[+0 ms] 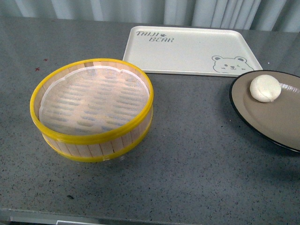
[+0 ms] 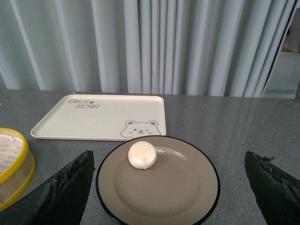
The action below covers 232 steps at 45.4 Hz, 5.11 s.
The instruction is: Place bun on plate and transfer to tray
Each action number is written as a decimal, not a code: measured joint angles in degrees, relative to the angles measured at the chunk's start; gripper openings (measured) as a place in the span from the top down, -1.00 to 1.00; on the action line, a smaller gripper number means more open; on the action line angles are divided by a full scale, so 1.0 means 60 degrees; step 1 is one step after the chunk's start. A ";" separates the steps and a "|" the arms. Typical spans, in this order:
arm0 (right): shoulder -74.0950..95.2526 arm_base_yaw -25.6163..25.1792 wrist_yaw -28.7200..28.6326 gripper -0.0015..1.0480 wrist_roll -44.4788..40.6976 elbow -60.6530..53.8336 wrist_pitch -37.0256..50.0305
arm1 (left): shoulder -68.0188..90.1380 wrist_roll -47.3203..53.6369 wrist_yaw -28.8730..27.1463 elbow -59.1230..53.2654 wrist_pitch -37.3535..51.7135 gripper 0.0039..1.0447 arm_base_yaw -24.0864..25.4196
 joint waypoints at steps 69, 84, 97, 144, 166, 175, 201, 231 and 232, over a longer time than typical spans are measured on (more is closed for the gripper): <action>0.0000 0.0000 0.0000 -0.83 0.0000 0.0000 0.0000 | -0.9380 0.0004 0.0667 -0.1053 -0.7952 0.93 0.0678; 0.0000 0.0000 0.0000 -0.83 0.0000 0.0000 0.0000 | -1.1300 0.0004 0.0692 -0.1049 -1.0116 0.93 0.0678; 0.0000 0.0000 0.0000 -0.83 0.0000 0.0000 0.0000 | -1.1566 0.0004 0.0692 -0.1049 -1.0211 0.20 0.0678; 1.7325 -0.4940 -0.4896 -0.83 -0.1191 0.8433 -0.1596 | -1.1573 0.0029 0.0692 -0.1049 -1.0211 -0.88 0.0678; 1.9915 -0.4266 -0.7220 -0.83 0.1271 1.0131 -0.2444 | -1.1573 0.0029 0.0696 -0.1049 -1.0211 -0.88 0.0678; 2.0207 -0.4146 -0.6998 -0.49 0.1993 1.0367 -0.2426 | -1.1573 0.0029 0.0692 -0.1049 -1.0211 -0.88 0.0678; 1.9515 -0.4309 -0.7705 0.94 0.3235 0.9770 -0.1829 | -1.1573 0.0029 0.0692 -0.1049 -1.0211 -0.88 0.0678; 2.0495 -0.2459 -0.9041 0.94 0.8652 1.0684 0.4681 | -1.1573 0.0029 0.0692 -0.1049 -1.0211 -0.88 0.0678; 2.0713 -0.2375 -0.8947 0.94 0.8783 1.0950 0.4666 | -1.1573 0.0029 0.0692 -0.1049 -1.0211 -0.88 0.0678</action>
